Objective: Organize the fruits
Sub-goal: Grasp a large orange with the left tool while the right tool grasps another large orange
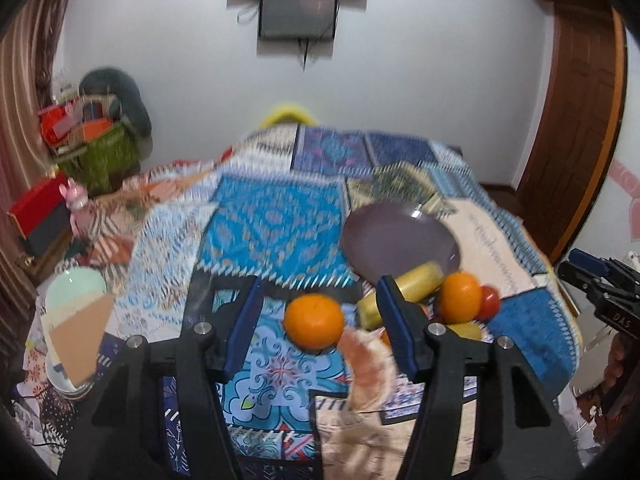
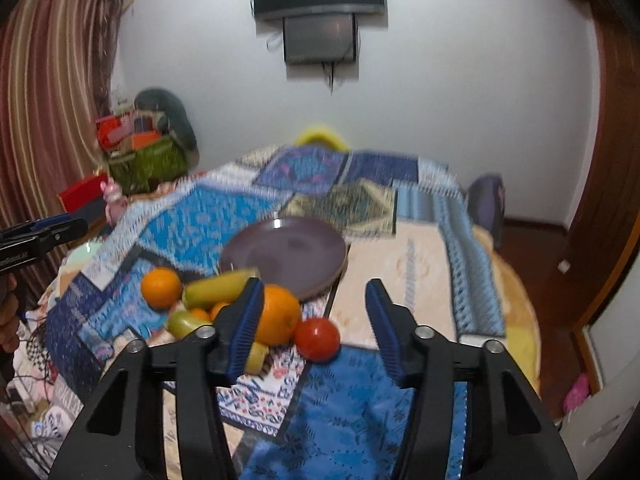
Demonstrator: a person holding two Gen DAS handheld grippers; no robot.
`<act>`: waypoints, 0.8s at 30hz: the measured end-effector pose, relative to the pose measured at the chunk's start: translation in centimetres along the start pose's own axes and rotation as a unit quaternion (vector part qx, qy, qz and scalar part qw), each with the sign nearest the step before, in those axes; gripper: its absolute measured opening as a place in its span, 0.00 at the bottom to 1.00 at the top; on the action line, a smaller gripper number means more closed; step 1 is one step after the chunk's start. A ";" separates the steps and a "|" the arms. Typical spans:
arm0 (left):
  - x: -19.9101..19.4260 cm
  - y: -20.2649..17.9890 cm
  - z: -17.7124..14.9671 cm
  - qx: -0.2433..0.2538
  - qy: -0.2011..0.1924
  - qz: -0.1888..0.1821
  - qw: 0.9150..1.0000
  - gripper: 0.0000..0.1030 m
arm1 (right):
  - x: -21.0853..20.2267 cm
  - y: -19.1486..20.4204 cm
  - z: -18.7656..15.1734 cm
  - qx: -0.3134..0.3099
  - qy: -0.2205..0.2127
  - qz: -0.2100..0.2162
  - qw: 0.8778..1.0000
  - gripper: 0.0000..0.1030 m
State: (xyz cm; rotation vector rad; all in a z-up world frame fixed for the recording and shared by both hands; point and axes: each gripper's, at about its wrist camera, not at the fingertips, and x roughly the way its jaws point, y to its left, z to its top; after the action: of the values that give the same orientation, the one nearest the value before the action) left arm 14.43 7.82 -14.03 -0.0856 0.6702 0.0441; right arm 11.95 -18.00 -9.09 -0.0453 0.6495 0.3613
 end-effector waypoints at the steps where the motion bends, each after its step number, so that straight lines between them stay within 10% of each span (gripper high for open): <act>1: 1.1 0.5 -0.1 -0.004 0.016 -0.002 1.000 0.56 | 0.6 -0.1 -0.1 0.003 0.008 0.003 1.000 0.46; 10: 8.1 2.2 -1.6 -0.015 0.113 -0.025 0.993 0.56 | 5.6 0.3 -0.3 0.004 0.052 0.036 0.998 0.46; 24: 12.9 1.2 -2.5 -0.007 0.156 -0.036 0.987 0.59 | 11.8 2.2 -0.8 -0.015 0.121 0.086 0.989 0.53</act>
State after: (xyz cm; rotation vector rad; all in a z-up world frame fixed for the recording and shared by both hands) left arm 22.89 8.93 -24.05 -0.1314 0.9792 -0.0358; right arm 19.35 -12.34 -16.64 -0.0629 0.8917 0.5374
